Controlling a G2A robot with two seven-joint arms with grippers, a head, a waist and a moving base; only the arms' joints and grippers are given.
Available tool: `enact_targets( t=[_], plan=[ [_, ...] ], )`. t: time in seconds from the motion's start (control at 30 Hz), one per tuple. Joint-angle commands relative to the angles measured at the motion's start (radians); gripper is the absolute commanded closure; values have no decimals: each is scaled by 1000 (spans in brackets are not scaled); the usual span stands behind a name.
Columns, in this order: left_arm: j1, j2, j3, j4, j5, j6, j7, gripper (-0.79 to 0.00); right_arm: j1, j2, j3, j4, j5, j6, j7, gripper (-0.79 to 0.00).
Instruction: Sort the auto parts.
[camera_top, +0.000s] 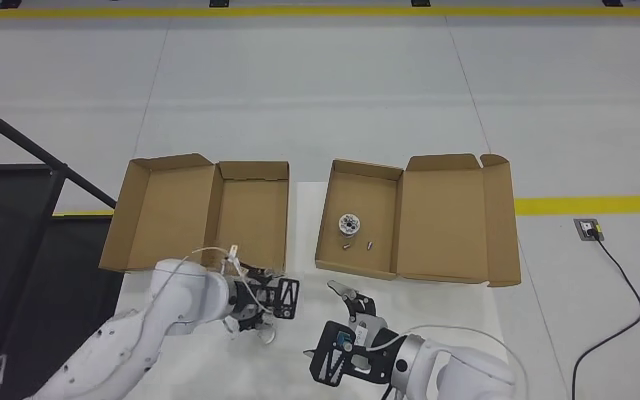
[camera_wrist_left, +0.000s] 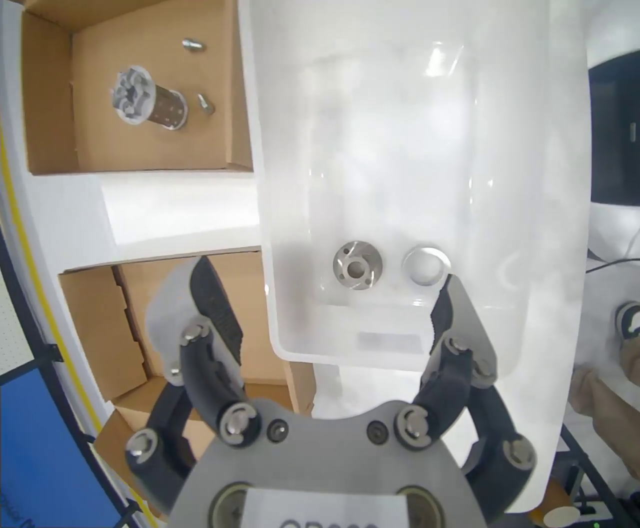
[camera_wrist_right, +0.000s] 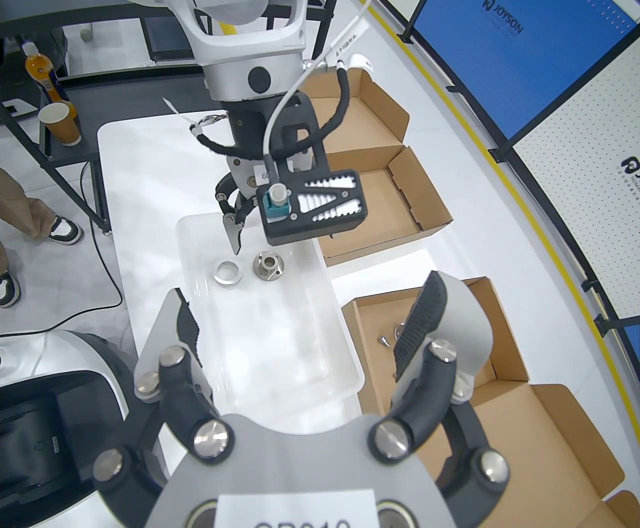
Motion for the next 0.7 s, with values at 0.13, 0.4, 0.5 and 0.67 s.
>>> enact_targets(
  t=[0.13, 0.4, 0.5, 0.67],
  plan=[
    [-154, 36, 216, 28, -126, 0, -76, -770, 0, 0, 0, 0, 0, 0, 0, -785],
    [-283, 31, 336, 142, -234, 0, -159, -680, 0, 0, 0, 0, 0, 0, 0, -785],
    [-307, 23, 372, 172, -242, 7, -166, -702, 0, 0, 0, 0, 0, 0, 0, -785],
    [-331, 3, 417, 202, -257, 25, -185, -631, 0, 0, 0, 0, 0, 0, 0, -785]
  ],
)
